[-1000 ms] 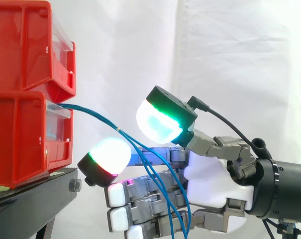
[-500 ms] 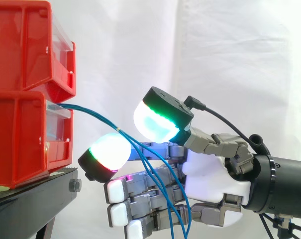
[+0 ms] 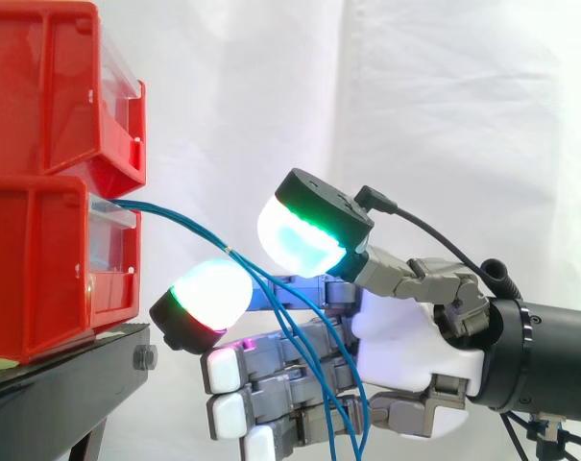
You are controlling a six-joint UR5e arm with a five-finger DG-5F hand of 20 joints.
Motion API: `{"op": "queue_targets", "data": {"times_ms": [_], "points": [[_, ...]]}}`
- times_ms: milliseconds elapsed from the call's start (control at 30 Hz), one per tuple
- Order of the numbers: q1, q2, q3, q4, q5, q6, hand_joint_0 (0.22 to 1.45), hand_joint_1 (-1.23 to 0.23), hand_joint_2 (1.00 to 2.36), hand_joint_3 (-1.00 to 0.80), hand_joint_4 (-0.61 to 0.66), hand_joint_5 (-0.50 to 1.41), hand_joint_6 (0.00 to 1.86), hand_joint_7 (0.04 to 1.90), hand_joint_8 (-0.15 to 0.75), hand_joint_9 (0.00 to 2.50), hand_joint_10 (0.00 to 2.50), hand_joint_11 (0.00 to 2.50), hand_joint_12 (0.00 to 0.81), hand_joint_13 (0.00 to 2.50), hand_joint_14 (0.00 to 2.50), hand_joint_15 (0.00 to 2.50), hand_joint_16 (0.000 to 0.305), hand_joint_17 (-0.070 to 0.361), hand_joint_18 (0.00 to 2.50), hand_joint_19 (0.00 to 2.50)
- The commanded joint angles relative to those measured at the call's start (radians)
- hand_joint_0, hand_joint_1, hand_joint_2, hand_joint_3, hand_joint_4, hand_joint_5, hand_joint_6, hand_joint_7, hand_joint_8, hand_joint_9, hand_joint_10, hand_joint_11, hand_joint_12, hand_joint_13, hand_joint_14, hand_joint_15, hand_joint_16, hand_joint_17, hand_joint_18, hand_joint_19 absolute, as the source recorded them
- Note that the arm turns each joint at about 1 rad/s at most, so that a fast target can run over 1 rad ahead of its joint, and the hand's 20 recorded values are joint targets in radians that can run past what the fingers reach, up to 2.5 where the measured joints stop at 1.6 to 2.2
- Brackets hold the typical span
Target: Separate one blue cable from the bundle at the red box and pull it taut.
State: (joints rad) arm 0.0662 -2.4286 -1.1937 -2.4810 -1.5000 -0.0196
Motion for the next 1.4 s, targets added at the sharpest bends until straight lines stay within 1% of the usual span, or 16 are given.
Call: {"op": "queue_targets", "data": {"times_ms": [0, 100, 400, 500, 567, 767, 933, 1000, 1067, 1133, 1267, 1367], "points": [[0.004, 0.000, 0.003, -0.001, 0.001, 0.000, 0.61, -0.66, 1.01, -0.39, 0.13, -0.17, 0.65, 1.08, 0.291, 0.77, 0.02, 0.71, 0.376, 0.82, 0.02, 0.62, 0.048, 0.108, 0.66, 0.73], [0.007, 0.000, 0.003, -0.002, 0.001, 0.000, 0.61, -0.66, 1.01, -0.38, 0.14, -0.17, 0.66, 1.08, 0.291, 0.77, 0.02, 0.72, 0.374, 0.82, 0.02, 0.62, 0.048, 0.108, 0.66, 0.74], [0.006, 0.000, 0.003, -0.002, -0.006, 0.001, 0.63, -0.68, 1.01, -0.33, 0.13, -0.18, 0.72, 1.02, 0.293, 0.77, 0.02, 0.72, 0.376, 0.83, 0.02, 0.62, 0.048, 0.109, 0.67, 0.74], [0.003, 0.000, 0.005, 0.001, -0.009, 0.001, 0.62, -0.73, 1.01, -0.35, 0.14, -0.18, 0.75, 0.97, 0.295, 0.77, 0.02, 0.75, 0.376, 0.83, 0.02, 0.63, 0.048, 0.109, 0.67, 0.76], [0.001, 0.000, 0.006, 0.001, -0.014, 0.000, 0.62, -0.73, 1.01, -0.37, 0.15, -0.17, 0.76, 0.98, 0.294, 0.77, 0.02, 0.74, 0.375, 0.83, 0.02, 0.64, 0.048, 0.109, 0.67, 0.76], [-0.003, 0.000, 0.008, 0.002, -0.019, 0.001, 0.58, -0.62, 1.00, -0.46, 0.15, -0.16, 0.77, 0.98, 0.301, 0.81, 0.02, 0.75, 0.380, 0.84, 0.02, 0.64, 0.049, 0.110, 0.68, 0.75], [-0.009, 0.000, 0.008, 0.002, -0.023, 0.000, 0.57, -0.56, 1.00, -0.48, 0.15, -0.15, 0.76, 0.98, 0.307, 0.82, 0.02, 0.75, 0.385, 0.84, 0.02, 0.63, 0.049, 0.111, 0.69, 0.76], [-0.009, 0.000, 0.008, 0.002, -0.023, 0.000, 0.57, -0.53, 1.00, -0.49, 0.15, -0.15, 0.74, 1.00, 0.306, 0.83, 0.02, 0.73, 0.387, 0.85, 0.02, 0.64, 0.049, 0.111, 0.68, 0.77], [-0.011, 0.000, 0.008, 0.002, -0.023, 0.000, 0.59, -0.51, 1.00, -0.46, 0.14, -0.14, 0.73, 1.03, 0.306, 0.84, 0.02, 0.74, 0.384, 0.85, 0.02, 0.64, 0.049, 0.110, 0.68, 0.76], [-0.011, -0.001, 0.008, 0.002, -0.023, 0.000, 0.62, -0.50, 1.01, -0.38, 0.13, -0.14, 0.73, 1.04, 0.301, 0.85, 0.02, 0.75, 0.379, 0.86, 0.02, 0.65, 0.048, 0.109, 0.69, 0.78], [-0.013, 0.000, 0.009, 0.002, -0.023, 0.000, 0.62, -0.48, 1.01, -0.29, 0.12, -0.13, 0.73, 1.06, 0.300, 0.86, 0.02, 0.76, 0.380, 0.86, 0.02, 0.65, 0.049, 0.109, 0.69, 0.79], [-0.013, 0.000, 0.009, 0.002, -0.023, -0.003, 0.61, -0.51, 1.02, -0.22, 0.13, -0.13, 0.73, 1.06, 0.304, 0.86, 0.02, 0.76, 0.385, 0.86, 0.02, 0.65, 0.049, 0.110, 0.69, 0.79]]}}
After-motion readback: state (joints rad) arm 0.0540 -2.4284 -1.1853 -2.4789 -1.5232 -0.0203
